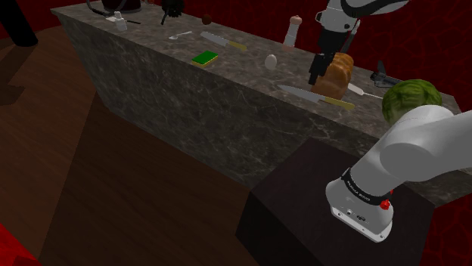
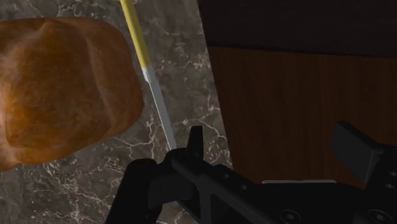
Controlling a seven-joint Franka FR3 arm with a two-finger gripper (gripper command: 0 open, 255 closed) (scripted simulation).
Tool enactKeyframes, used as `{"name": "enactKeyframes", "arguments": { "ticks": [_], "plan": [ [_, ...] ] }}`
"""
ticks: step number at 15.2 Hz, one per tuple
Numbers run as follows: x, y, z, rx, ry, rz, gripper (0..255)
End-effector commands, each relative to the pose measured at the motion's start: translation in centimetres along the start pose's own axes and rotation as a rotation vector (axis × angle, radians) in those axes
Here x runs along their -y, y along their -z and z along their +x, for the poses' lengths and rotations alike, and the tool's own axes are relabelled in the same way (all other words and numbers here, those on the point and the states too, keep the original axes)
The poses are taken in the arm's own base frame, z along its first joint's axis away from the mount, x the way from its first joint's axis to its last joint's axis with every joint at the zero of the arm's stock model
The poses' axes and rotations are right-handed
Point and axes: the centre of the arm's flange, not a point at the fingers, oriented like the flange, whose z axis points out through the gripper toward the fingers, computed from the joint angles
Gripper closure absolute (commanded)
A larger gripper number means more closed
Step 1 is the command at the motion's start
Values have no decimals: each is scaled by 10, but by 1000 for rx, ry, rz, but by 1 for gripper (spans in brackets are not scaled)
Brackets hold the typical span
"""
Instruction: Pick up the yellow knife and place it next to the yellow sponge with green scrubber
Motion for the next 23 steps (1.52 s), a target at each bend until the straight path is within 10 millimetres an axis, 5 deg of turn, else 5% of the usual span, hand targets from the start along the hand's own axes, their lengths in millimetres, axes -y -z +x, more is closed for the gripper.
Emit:
{"name": "enactKeyframes", "arguments": {
  "ticks": [1, 9, 17, 23],
  "plan": [
    [-19, -15, 7, -7, 38, -5, 0],
    [-91, -72, 47, -26, 174, -20, 0],
    [-92, -112, 49, -26, 174, -20, 0],
    [-92, -112, 49, -26, 174, -20, 0]
  ]
}}
